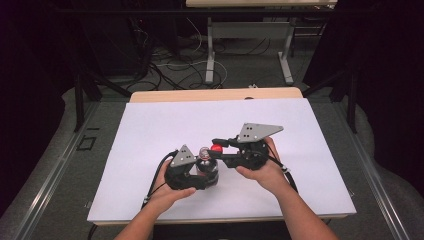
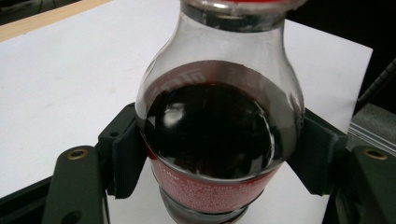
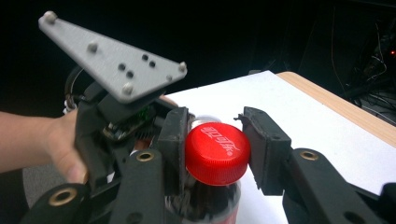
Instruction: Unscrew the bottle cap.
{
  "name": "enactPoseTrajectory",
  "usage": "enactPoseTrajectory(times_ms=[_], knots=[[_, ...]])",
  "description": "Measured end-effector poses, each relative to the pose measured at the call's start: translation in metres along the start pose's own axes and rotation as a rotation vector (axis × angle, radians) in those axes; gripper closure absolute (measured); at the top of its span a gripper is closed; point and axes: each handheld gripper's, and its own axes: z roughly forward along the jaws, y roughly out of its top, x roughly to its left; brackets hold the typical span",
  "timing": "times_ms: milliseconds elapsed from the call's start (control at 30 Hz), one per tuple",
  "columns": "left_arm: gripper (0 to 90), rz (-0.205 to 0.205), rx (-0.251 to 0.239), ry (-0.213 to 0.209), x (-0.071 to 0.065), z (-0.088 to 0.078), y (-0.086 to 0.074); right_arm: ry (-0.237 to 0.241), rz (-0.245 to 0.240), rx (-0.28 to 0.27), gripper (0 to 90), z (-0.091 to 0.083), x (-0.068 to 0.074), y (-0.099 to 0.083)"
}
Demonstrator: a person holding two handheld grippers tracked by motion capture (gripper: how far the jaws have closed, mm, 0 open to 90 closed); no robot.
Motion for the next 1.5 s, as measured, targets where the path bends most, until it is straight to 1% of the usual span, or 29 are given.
enactPoseTrajectory(times_ms=[33,67,267,300,333,367,433,467,500,567,600,633,667,700,800,833,867,933,967,1000,1067,1100,1133,1167,1200,1233,1300,1467,1500], knots=[[29.8,-0.004,-0.003,0.008,0.001,-0.001,0.000,0.000,0.000,-0.008,61.1,-0.001,0.000,-0.001],[29.8,-0.004,-0.004,0.012,0.003,-0.002,0.001,-0.003,-0.004,0.001,61.1,-0.002,0.000,-0.001],[29.8,-0.019,-0.012,0.042,0.012,-0.010,0.002,-0.016,-0.001,-0.006,61.0,-0.008,0.001,-0.005],[29.8,-0.020,-0.020,0.052,0.014,-0.011,0.002,-0.015,-0.004,0.008,61.0,-0.009,0.001,-0.005],[29.7,-0.027,-0.019,0.057,0.015,-0.012,0.002,-0.021,0.000,0.000,61.0,-0.010,0.001,-0.006],[29.8,-0.026,-0.021,0.064,0.017,-0.013,0.002,-0.020,0.002,0.007,61.0,-0.011,0.001,-0.006],[29.7,-0.032,-0.015,0.068,0.020,-0.016,0.003,-0.031,0.005,0.000,61.0,-0.013,0.001,-0.007],[29.7,-0.042,-0.025,0.074,0.021,-0.016,0.002,-0.034,0.004,-0.002,61.0,-0.015,0.001,-0.008],[29.7,-0.045,-0.015,0.074,0.022,-0.017,0.003,-0.037,0.008,-0.004,61.0,-0.016,0.001,-0.009],[29.7,-0.042,-0.013,0.083,0.024,-0.019,0.003,-0.043,0.009,0.006,61.0,-0.020,0.001,-0.011],[29.7,-0.044,-0.022,0.090,0.025,-0.019,0.003,-0.053,0.005,0.005,61.0,-0.021,0.001,-0.012],[29.8,-0.047,-0.014,0.086,0.025,-0.021,0.003,-0.060,0.006,0.002,61.0,-0.022,0.001,-0.013],[29.7,-0.048,-0.021,0.094,0.026,-0.021,0.003,-0.060,0.013,0.007,61.0,-0.024,0.001,-0.015],[29.8,-0.049,-0.016,0.100,0.026,-0.021,0.003,-0.064,0.018,0.007,61.0,-0.025,0.001,-0.017],[29.7,-0.056,-0.017,0.106,0.028,-0.020,0.003,-0.074,0.020,0.030,61.0,-0.030,0.001,-0.023],[29.7,-0.058,-0.009,0.108,0.029,-0.020,0.003,-0.079,0.020,0.036,61.0,-0.031,0.001,-0.026],[29.7,-0.060,-0.014,0.116,0.029,-0.019,0.003,-0.090,0.025,0.042,61.0,-0.032,0.001,-0.029],[29.8,-0.060,-0.006,0.114,0.030,-0.017,0.005,-0.091,0.035,0.054,61.0,-0.034,-0.001,-0.035],[29.8,-0.064,-0.006,0.114,0.031,-0.016,0.006,-0.098,0.038,0.059,61.0,-0.034,-0.001,-0.037],[29.8,-0.075,-0.023,0.123,0.031,-0.013,0.008,-0.102,0.048,0.058,61.0,-0.034,-0.002,-0.040],[29.8,-0.081,-0.020,0.118,0.034,-0.009,0.012,-0.108,0.060,0.070,61.0,-0.036,-0.003,-0.046],[29.8,-0.082,-0.030,0.124,0.035,-0.006,0.014,-0.114,0.061,0.067,61.0,-0.035,-0.005,-0.049],[29.8,-0.081,-0.028,0.119,0.036,-0.005,0.017,-0.119,0.067,0.076,60.9,-0.036,-0.006,-0.051],[29.8,-0.089,-0.032,0.116,0.037,-0.002,0.019,-0.120,0.066,0.078,60.9,-0.037,-0.007,-0.053],[29.8,-0.081,-0.035,0.127,0.039,0.002,0.023,-0.127,0.079,0.082,61.0,-0.037,-0.007,-0.055],[29.8,-0.081,-0.040,0.129,0.040,0.004,0.026,-0.136,0.080,0.076,60.9,-0.037,-0.009,-0.057],[29.8,-0.080,-0.038,0.130,0.043,0.009,0.033,-0.142,0.094,0.084,60.9,-0.038,-0.011,-0.060],[29.8,-0.088,-0.061,0.143,0.050,0.023,0.050,-0.167,0.100,0.076,61.0,-0.039,-0.015,-0.065],[29.8,-0.086,-0.058,0.147,0.051,0.026,0.053,-0.169,0.096,0.074,61.0,-0.040,-0.017,-0.065]])
